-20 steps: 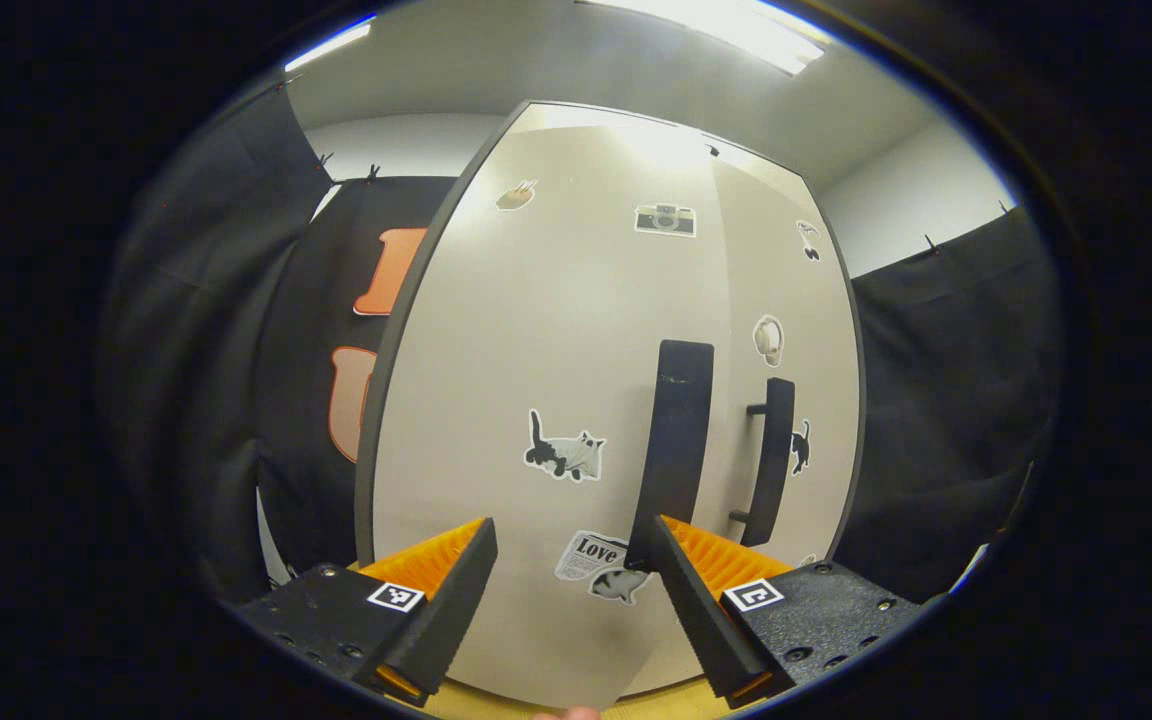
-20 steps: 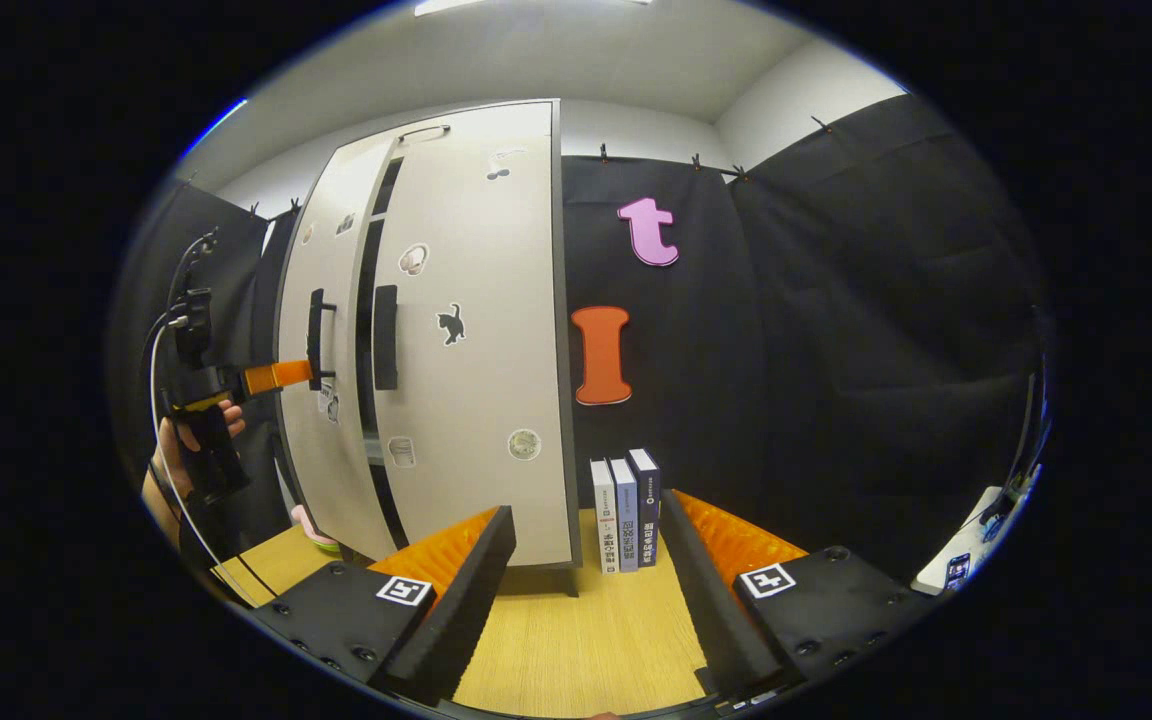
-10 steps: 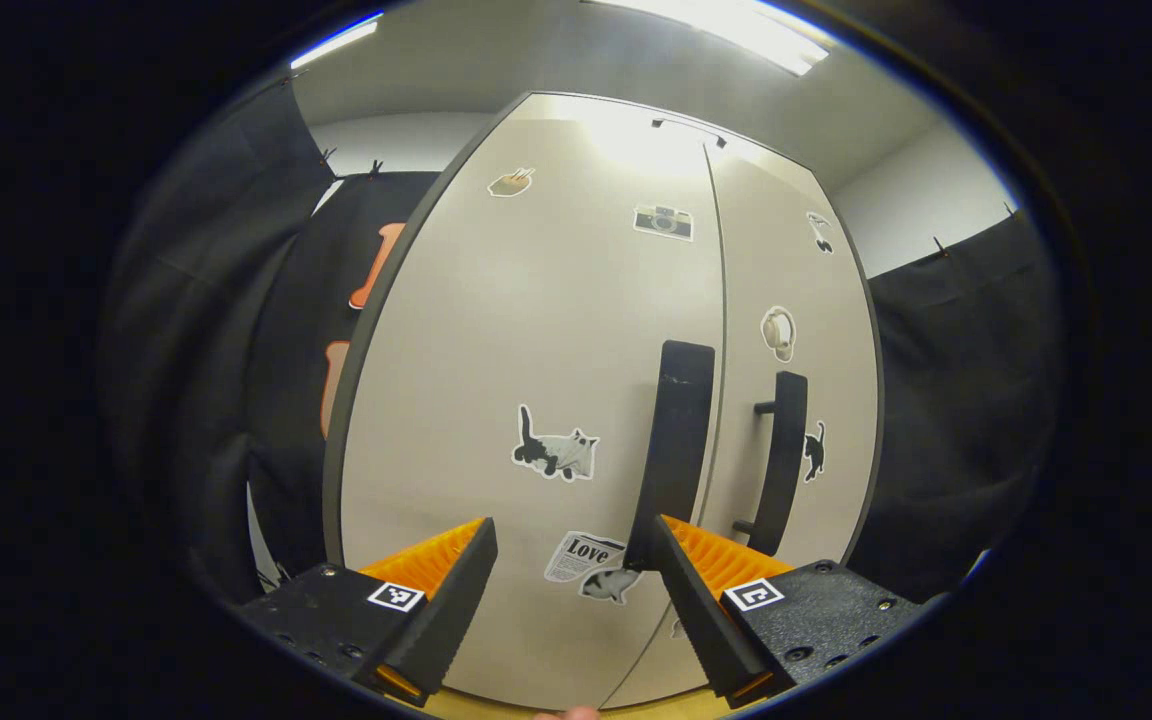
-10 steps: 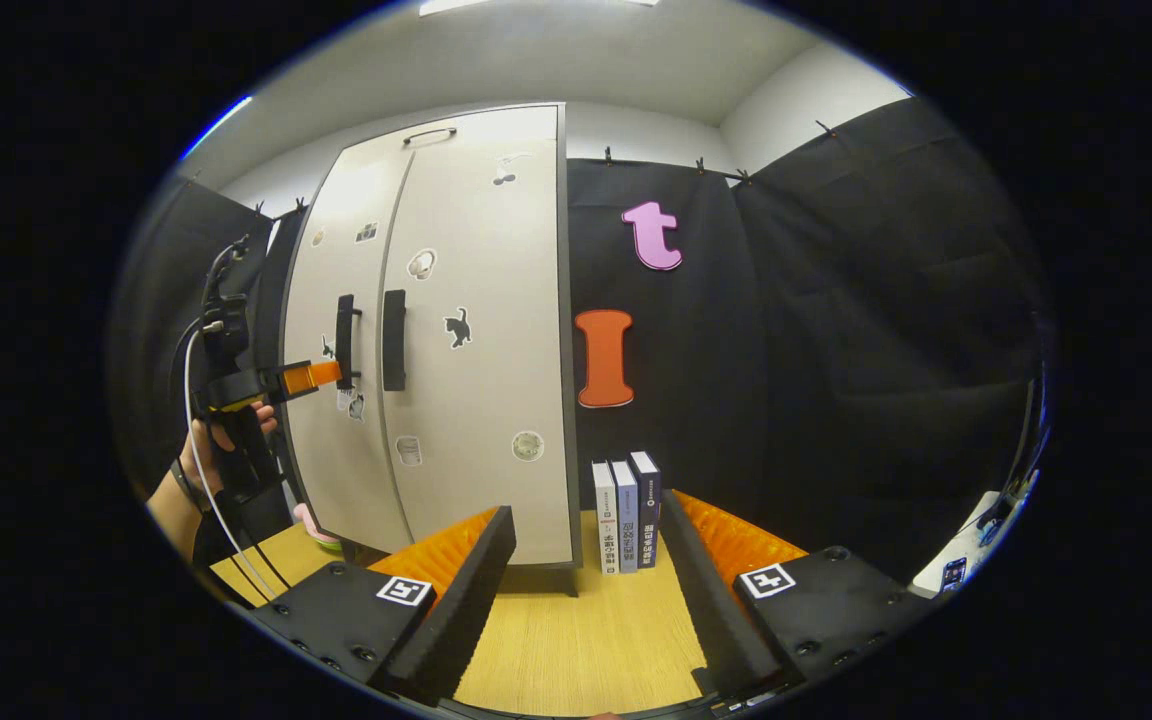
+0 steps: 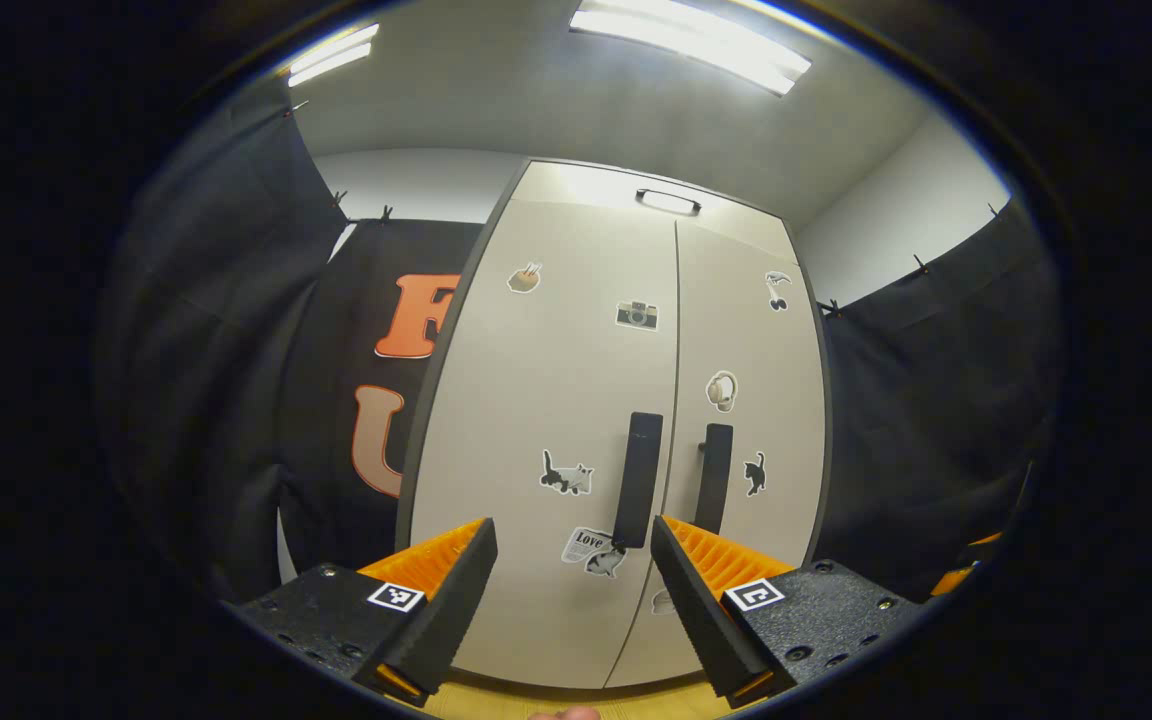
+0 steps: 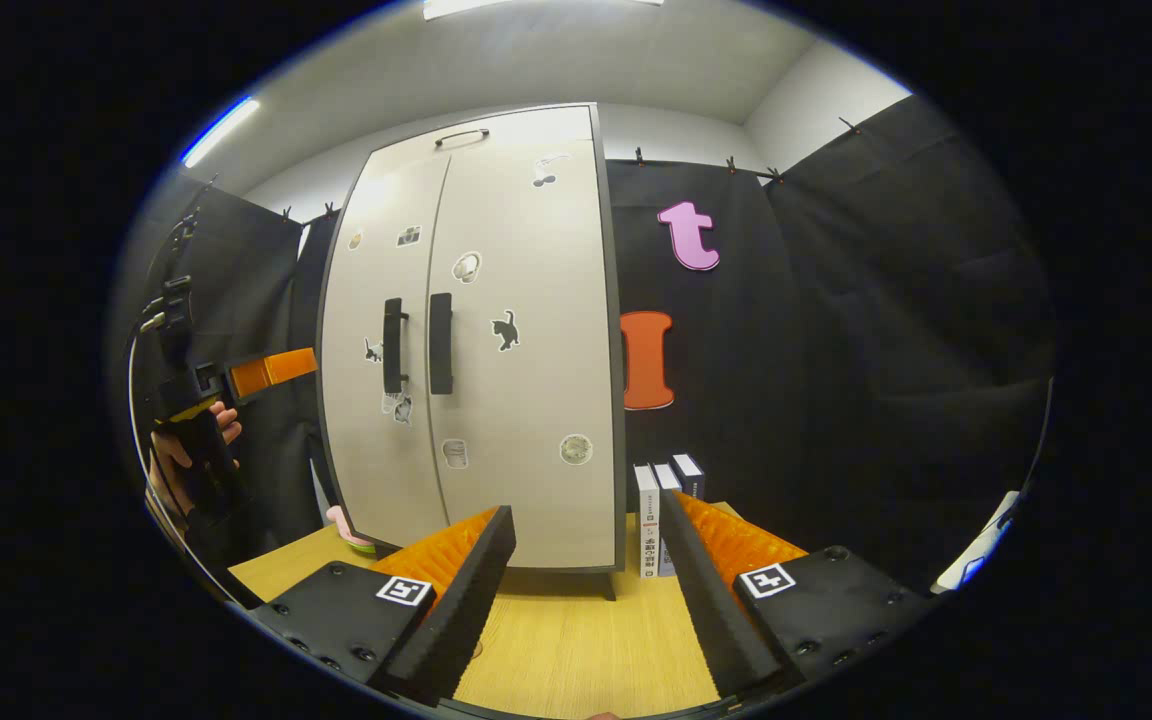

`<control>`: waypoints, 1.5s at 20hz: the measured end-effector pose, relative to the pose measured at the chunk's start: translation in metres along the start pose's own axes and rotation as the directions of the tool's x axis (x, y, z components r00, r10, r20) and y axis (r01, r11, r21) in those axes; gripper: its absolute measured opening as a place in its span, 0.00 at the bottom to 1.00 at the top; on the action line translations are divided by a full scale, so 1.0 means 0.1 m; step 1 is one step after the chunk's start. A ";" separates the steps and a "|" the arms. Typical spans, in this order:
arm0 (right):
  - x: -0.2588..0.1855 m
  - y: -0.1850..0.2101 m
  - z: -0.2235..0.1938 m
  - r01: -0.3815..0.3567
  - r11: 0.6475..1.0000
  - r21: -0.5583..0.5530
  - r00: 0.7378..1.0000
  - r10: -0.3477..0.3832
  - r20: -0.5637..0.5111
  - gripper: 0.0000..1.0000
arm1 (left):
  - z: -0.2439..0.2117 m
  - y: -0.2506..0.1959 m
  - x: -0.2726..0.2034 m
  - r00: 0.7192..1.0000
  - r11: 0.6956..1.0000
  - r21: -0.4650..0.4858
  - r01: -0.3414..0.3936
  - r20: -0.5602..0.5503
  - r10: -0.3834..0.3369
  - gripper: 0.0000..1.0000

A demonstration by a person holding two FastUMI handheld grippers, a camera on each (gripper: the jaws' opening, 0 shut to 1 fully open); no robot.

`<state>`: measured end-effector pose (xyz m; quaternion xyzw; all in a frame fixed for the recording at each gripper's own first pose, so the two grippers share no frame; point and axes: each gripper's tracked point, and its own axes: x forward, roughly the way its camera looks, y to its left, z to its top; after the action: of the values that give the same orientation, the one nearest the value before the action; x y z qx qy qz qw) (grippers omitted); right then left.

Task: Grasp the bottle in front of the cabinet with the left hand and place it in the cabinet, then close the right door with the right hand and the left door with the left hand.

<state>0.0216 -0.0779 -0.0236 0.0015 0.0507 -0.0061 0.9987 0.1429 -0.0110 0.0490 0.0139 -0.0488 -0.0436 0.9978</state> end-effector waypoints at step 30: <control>-0.08 0.54 -0.08 -0.098 0.995 -0.013 0.995 0.098 0.036 0.96 | -0.43 0.00 -1.44 0.996 0.998 0.028 -0.064 -0.063 0.066 0.94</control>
<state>0.0139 -0.0237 -0.0303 -0.0015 0.0322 0.0430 0.9986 0.0048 0.0026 -0.0079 0.0267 -0.0177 -0.0100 0.9994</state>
